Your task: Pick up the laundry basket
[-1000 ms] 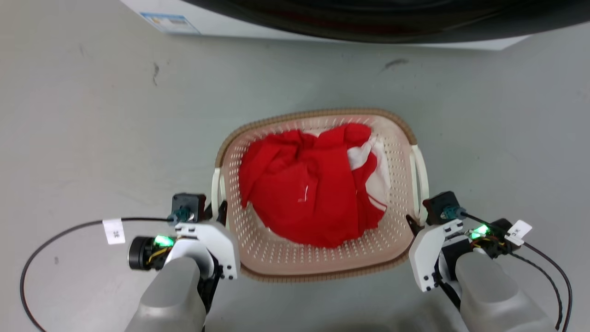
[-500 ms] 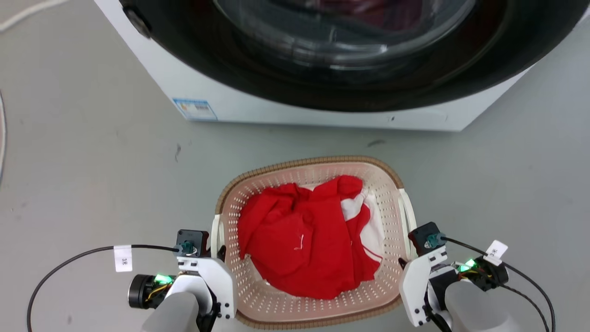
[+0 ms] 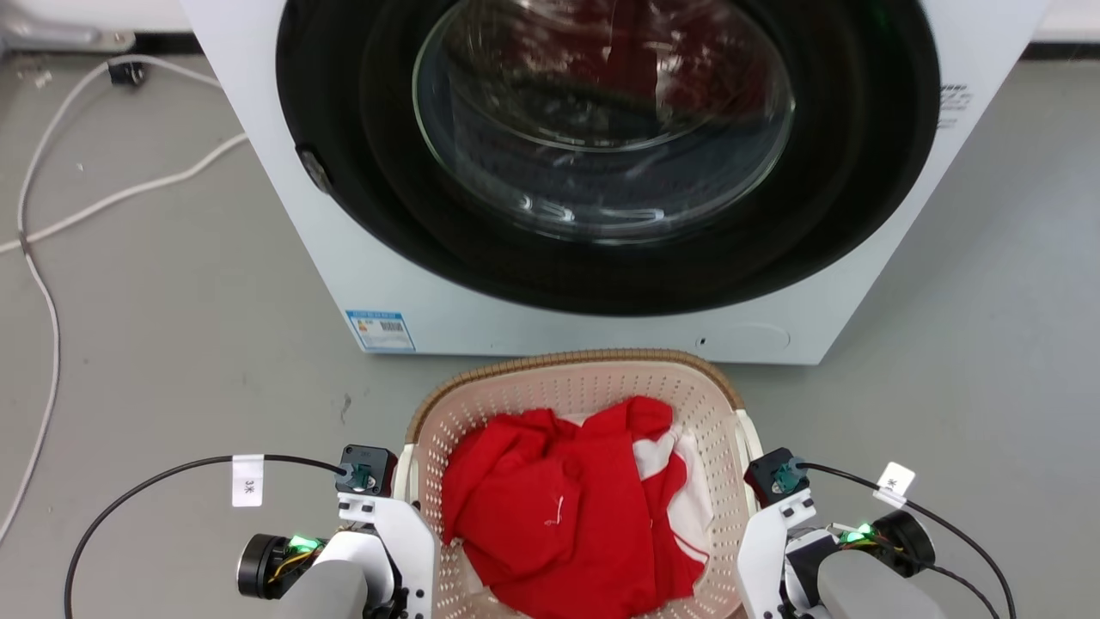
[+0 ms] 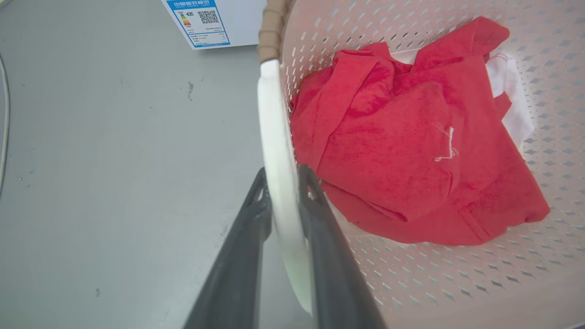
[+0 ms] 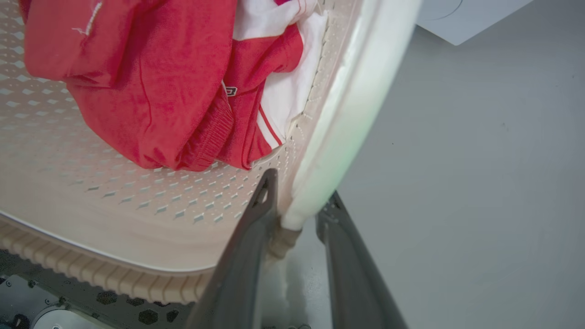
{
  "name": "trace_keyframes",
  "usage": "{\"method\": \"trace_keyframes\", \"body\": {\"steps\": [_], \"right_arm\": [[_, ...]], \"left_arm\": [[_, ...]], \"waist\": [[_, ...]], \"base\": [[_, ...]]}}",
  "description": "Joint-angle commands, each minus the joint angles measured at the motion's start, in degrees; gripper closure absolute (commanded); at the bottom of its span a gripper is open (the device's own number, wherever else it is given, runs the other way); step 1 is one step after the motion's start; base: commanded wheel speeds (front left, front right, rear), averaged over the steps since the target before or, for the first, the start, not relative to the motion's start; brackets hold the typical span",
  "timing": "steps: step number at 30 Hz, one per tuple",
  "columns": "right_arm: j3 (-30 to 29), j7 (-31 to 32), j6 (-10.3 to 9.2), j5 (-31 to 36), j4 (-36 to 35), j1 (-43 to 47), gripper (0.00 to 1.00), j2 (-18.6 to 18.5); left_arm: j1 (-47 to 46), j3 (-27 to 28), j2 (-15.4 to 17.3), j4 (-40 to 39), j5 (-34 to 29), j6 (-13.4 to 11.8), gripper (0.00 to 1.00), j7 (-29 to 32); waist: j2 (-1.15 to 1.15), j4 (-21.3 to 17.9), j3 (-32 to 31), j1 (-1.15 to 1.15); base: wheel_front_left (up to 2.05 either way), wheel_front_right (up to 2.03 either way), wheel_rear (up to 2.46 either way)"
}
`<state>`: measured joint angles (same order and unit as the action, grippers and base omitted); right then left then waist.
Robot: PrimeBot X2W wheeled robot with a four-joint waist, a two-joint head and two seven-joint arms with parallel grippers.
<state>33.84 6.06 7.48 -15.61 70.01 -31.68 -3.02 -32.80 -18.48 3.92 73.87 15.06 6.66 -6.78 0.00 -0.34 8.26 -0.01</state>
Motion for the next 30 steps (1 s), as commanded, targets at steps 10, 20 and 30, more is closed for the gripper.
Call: {"method": "trace_keyframes", "body": {"steps": [10,20,30], "right_arm": [[7.5,9.8,0.02,-6.5,-1.8,0.8,1.0,0.3],[12.4,15.5,0.08,-11.8,-0.7,-0.8,1.0,0.4],[16.0,17.9,0.08,-16.1,0.6,-0.7,1.0,0.4]], "left_arm": [[1.5,-3.3,-0.3,-0.3,1.6,1.0,1.0,8.8],[2.4,-8.9,-0.7,-1.0,6.0,1.0,1.0,16.2],[3.4,-13.9,1.0,-2.9,11.4,1.0,1.0,19.0]], "waist": [[0.0,-0.7,-7.2,0.01],[0.0,-1.3,-9.9,0.01],[0.0,-1.7,-10.7,0.01]], "base": [[0.0,0.0,0.0],[0.0,0.0,0.0],[0.0,0.0,0.0]]}}
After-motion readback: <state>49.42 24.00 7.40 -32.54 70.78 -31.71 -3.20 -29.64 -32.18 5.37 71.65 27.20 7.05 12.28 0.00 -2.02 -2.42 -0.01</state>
